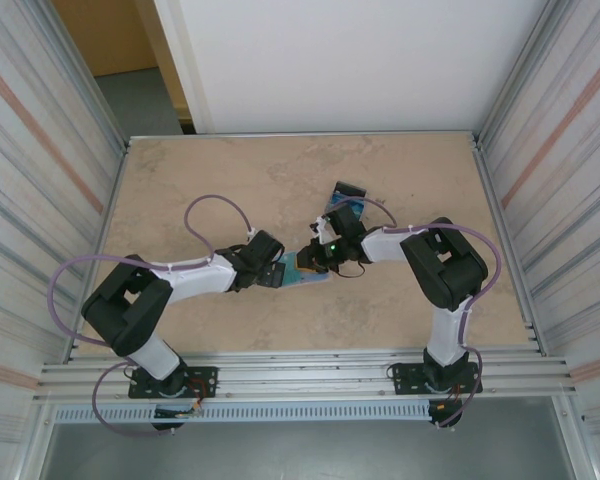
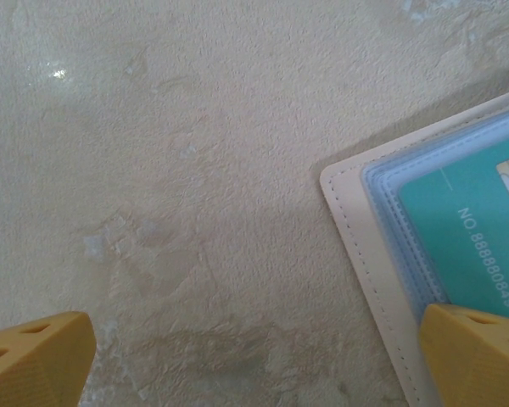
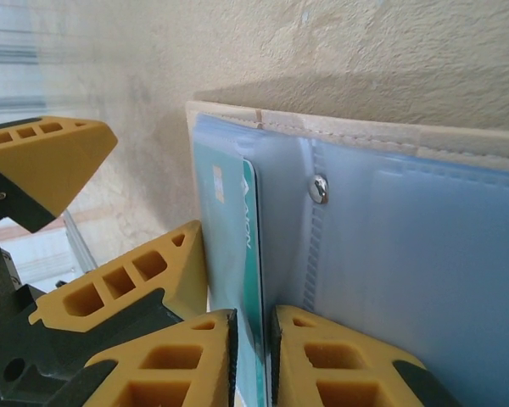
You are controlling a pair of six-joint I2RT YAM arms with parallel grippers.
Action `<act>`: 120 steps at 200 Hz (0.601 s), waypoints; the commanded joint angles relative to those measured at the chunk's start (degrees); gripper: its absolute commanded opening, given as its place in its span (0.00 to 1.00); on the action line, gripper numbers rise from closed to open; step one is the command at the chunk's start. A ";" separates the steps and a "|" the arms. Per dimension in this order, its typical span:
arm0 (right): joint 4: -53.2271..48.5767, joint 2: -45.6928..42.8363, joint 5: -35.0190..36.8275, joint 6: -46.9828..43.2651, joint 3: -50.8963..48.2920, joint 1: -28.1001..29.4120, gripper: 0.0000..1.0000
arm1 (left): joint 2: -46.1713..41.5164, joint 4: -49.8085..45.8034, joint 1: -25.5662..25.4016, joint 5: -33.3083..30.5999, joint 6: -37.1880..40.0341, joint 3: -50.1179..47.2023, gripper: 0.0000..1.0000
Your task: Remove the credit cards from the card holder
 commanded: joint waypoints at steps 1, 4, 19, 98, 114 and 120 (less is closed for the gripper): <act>5.25 0.33 -4.96 2.88 -1.13 0.36 0.17 | 0.43 -0.84 -0.37 -0.16 0.65 1.10 0.99; 5.71 0.31 -5.11 3.08 -1.23 0.31 0.16 | 0.43 -0.94 -0.38 -0.10 0.66 1.17 0.99; 7.68 0.26 -5.69 4.11 -2.11 0.06 0.13 | 0.60 -1.34 -0.39 -0.31 0.52 1.19 0.99; 11.44 -0.50 -6.57 6.01 -5.43 -1.50 0.08 | 1.23 -3.89 -0.34 -1.83 0.04 2.01 0.99; 11.62 -0.54 -6.58 6.05 -5.86 -1.81 0.08 | 1.10 -4.11 -0.35 -2.03 0.08 2.00 0.99; 11.71 -0.64 -6.65 6.09 -5.95 -1.88 0.08 | 1.00 -4.13 -0.40 -2.11 0.06 1.99 0.99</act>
